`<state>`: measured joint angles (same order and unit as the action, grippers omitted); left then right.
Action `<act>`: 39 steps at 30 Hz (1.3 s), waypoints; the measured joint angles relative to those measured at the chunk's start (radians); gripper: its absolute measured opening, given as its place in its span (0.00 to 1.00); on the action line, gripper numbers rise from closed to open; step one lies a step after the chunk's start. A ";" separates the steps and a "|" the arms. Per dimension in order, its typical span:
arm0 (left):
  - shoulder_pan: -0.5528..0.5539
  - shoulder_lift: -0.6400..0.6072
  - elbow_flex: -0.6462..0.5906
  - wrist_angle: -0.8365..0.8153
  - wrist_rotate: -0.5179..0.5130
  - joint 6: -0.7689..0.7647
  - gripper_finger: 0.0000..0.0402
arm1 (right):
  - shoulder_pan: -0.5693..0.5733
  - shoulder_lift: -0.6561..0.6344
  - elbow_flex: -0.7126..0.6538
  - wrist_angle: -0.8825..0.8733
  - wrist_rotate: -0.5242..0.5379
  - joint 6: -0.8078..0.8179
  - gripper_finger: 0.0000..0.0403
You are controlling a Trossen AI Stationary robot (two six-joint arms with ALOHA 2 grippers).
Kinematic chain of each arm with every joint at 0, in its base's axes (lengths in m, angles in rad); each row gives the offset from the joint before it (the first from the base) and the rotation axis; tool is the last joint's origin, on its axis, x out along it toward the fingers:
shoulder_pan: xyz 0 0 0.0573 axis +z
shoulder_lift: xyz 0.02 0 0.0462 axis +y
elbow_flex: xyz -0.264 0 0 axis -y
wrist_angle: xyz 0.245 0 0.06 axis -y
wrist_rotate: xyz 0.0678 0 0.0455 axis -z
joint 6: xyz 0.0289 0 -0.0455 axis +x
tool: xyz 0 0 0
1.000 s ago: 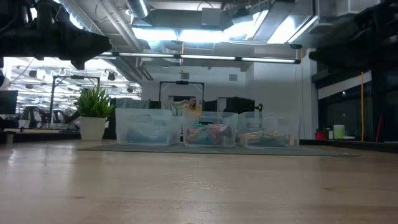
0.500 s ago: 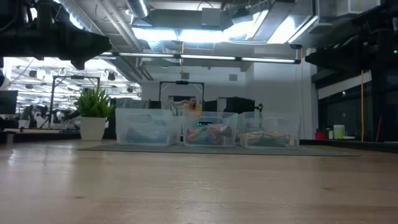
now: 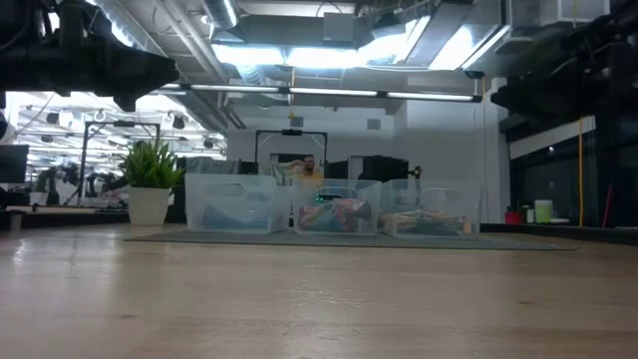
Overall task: Pick and place Granola Bars by type
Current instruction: Return to Home Position
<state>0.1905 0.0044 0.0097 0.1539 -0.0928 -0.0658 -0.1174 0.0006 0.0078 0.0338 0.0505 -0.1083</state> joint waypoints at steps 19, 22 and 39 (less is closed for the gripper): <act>0.000 0.000 0.000 0.000 0.000 0.000 0.32 | 0.077 -0.001 0.000 0.003 0.007 -0.030 0.36; 0.000 0.000 0.000 0.000 0.000 0.000 0.32 | 0.077 -0.001 0.000 0.003 0.007 -0.030 0.36; -0.084 0.130 -0.001 -0.139 0.047 -0.003 0.32 | 0.077 -0.001 -0.001 0.003 0.008 -0.031 0.36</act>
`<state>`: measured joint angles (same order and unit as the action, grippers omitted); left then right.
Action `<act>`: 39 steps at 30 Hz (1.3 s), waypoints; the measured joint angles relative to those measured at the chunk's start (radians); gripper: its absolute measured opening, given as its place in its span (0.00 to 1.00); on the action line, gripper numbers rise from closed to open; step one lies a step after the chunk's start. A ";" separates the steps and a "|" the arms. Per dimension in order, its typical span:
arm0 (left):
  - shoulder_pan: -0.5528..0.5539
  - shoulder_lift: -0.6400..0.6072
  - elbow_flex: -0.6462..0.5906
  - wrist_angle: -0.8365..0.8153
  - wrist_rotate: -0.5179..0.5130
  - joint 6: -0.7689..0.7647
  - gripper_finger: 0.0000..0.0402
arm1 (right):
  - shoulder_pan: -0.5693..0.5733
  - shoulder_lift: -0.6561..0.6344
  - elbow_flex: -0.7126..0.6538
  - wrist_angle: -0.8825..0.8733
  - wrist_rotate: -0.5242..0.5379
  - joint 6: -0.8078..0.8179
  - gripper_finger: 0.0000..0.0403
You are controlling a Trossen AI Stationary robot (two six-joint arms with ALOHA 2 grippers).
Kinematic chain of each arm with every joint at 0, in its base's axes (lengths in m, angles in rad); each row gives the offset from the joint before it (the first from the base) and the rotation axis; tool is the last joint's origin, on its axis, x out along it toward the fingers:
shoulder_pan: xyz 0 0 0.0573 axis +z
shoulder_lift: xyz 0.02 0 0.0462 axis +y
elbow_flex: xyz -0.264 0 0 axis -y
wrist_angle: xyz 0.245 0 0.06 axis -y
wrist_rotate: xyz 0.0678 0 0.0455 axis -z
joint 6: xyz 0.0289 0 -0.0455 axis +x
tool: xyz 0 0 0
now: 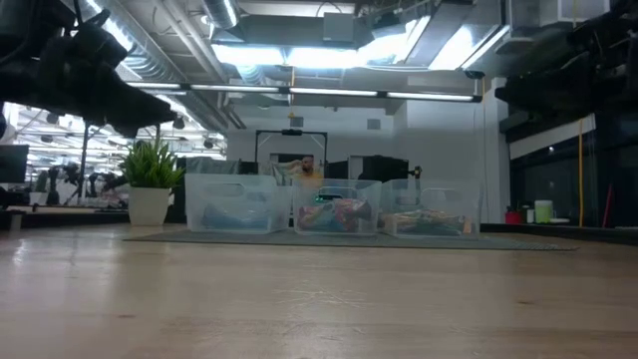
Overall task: Pick and place Granola Bars by type
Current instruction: Return to Home Position
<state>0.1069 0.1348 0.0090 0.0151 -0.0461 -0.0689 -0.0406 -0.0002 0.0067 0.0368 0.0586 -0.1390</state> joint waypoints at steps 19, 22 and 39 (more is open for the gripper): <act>-0.159 -0.006 0.000 0.010 -0.005 -0.179 0.32 | 0.000 0.000 0.000 0.000 0.000 0.000 0.36; -0.159 -0.032 0.000 0.008 -0.005 -0.181 0.32 | 0.000 0.000 0.000 0.000 0.000 0.000 0.36; -0.155 -0.085 0.000 0.003 -0.005 -0.181 0.32 | 0.000 0.000 0.000 0.000 0.000 0.000 0.36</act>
